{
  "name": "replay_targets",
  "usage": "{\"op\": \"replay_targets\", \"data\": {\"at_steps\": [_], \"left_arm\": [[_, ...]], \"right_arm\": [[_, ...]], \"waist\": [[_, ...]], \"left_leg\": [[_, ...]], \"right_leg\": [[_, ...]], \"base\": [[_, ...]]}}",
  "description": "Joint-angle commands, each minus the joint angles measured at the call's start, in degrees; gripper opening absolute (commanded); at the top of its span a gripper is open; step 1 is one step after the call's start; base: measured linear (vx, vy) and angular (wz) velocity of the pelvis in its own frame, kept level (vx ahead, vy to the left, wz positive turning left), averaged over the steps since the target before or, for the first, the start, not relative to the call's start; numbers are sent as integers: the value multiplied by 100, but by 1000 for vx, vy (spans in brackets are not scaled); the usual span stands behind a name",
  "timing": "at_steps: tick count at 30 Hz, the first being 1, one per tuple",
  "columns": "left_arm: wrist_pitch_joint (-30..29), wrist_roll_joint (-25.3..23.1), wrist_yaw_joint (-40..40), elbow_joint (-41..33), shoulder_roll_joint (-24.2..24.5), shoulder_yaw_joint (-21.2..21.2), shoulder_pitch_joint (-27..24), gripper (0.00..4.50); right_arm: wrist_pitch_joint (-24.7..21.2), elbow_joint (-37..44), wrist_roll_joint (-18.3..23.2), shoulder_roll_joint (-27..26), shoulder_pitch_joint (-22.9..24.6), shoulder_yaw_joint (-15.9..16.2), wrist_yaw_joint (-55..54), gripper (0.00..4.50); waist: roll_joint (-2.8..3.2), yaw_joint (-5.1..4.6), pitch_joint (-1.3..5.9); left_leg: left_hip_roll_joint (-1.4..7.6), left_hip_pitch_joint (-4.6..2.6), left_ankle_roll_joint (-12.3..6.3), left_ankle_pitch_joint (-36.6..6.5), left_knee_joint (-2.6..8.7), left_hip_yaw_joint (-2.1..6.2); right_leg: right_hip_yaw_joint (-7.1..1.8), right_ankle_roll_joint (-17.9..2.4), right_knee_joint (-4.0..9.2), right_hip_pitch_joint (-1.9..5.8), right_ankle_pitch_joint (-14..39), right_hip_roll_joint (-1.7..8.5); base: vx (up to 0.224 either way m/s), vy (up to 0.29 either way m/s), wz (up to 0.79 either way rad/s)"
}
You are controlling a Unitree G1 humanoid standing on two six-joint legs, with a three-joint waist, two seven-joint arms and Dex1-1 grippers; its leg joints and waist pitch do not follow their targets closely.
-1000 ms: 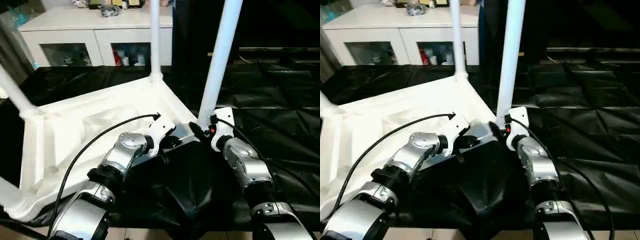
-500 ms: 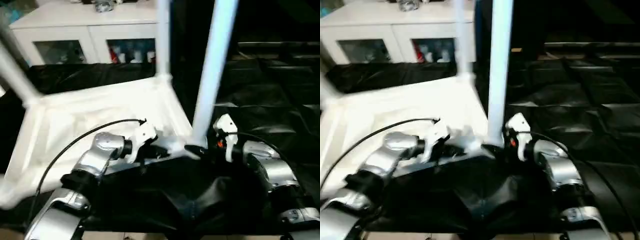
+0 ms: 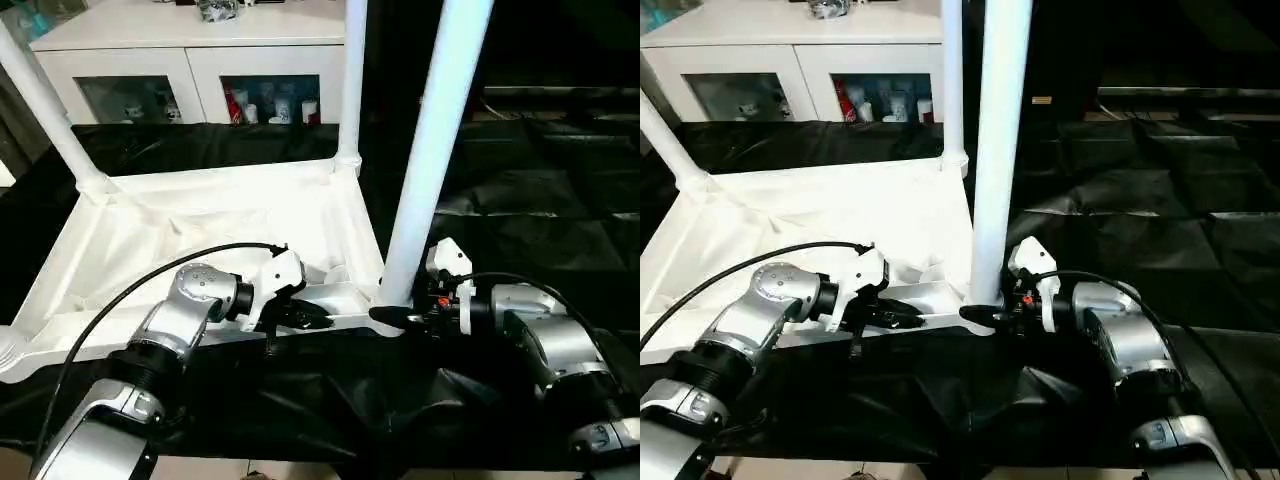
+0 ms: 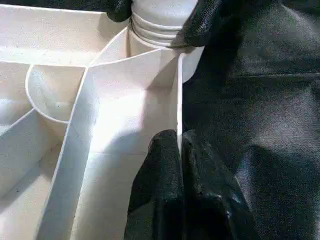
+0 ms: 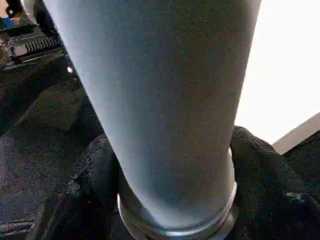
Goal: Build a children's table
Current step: Rotate leg to tighten
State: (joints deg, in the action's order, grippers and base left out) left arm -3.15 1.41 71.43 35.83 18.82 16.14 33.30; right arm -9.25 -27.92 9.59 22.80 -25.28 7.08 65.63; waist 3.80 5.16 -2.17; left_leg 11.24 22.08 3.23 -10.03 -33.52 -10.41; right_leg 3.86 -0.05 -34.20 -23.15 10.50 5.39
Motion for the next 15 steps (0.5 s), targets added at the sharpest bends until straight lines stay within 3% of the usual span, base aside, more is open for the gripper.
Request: {"op": "replay_targets", "data": {"at_steps": [1, 6, 9, 12, 15], "left_arm": [[28, -45, -309, -66, -128, -32, -3, 0], [-158, -184, -1377, 194, -630, -171, 198, 0], [-224, -319, -2275, 569, -1077, -238, 459, 0], [-225, -405, -2795, 794, -1358, -257, 610, 0], [-258, -405, -3065, 909, -1720, -228, 696, 0]], "right_arm": [[-19, -51, -106, -160, 70, 23, -390, 276], [59, -529, -461, -691, 54, -219, -2048, 271], [3, -801, -610, -1162, 22, -373, -3236, 270], [-4, -1001, -696, -1454, -60, -389, -3796, 270], [153, -1128, -689, -1889, -180, -288, -3965, 270]], "waist": [[-113, 6, 344], [-128, -51, 311], [-104, -74, 293], [-85, -76, 286], [-106, -94, 270]], "left_leg": [[196, -87, -440, -1010, 366, 26], [166, -112, -187, -1399, 413, 40], [151, -149, -38, -1604, 438, 58], [134, -158, -18, -1759, 450, 66], [121, -163, -24, -1956, 469, 76]], "right_leg": [[-199, -1412, 353, 282, 918, 292], [-206, -1165, 448, 264, 1692, 299], [-213, -1002, 501, 228, 2091, 297], [-217, -898, 538, 221, 2204, 297], [-208, -784, 581, 221, 2496, 295]], "base": [[0, 0, 0], [0, 0, 0], [0, 0, 0], [0, 0, 0], [0, 0, 0]]}}
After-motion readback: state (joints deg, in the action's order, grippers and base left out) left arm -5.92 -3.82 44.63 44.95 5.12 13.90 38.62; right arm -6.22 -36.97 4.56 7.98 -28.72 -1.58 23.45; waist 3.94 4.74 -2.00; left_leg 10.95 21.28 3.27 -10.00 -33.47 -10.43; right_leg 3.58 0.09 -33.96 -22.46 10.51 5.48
